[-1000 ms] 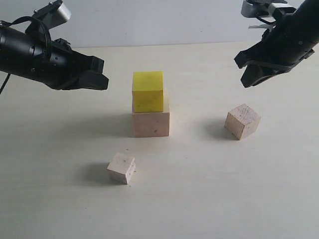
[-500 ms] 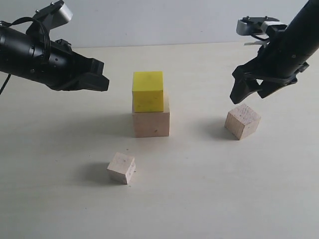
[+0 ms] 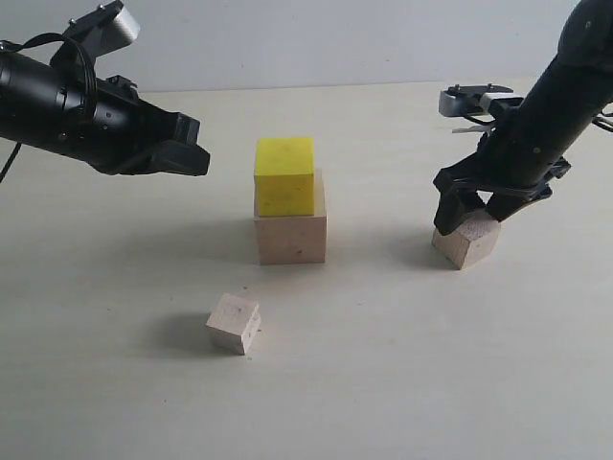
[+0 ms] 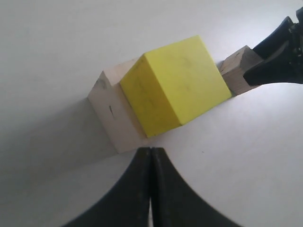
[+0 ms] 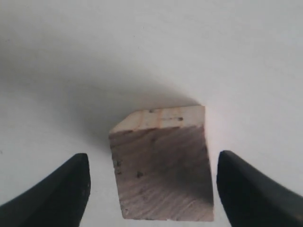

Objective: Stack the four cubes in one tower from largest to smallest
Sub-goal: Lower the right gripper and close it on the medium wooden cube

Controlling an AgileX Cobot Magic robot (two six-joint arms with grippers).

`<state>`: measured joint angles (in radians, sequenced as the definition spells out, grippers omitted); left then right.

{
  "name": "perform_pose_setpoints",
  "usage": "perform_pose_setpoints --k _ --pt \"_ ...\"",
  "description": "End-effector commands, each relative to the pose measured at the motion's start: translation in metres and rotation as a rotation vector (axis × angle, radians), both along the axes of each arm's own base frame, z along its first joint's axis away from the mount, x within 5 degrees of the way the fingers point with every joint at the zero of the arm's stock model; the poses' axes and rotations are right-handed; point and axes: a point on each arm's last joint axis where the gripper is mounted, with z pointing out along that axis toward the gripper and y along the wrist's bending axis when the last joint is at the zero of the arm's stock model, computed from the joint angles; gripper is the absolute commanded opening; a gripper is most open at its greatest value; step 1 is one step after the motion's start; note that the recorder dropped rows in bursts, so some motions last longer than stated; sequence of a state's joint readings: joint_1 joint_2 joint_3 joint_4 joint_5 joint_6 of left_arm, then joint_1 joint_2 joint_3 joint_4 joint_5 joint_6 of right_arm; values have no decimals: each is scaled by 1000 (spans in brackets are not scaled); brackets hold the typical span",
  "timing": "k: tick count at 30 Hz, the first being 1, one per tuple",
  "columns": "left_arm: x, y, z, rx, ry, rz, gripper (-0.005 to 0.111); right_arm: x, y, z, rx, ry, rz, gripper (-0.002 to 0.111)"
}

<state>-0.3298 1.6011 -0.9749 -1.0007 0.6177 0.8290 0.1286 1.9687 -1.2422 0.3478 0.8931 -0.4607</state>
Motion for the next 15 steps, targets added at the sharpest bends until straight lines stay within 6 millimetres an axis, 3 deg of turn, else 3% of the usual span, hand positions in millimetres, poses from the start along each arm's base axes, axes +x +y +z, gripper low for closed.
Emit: perform_pose_setpoints --k 1,15 --pt "-1 1 3 -5 -8 -2 0 2 0 -9 6 6 22 71" --pt "-2 1 3 -8 0 -10 0 4 -1 -18 -11 10 27 67"
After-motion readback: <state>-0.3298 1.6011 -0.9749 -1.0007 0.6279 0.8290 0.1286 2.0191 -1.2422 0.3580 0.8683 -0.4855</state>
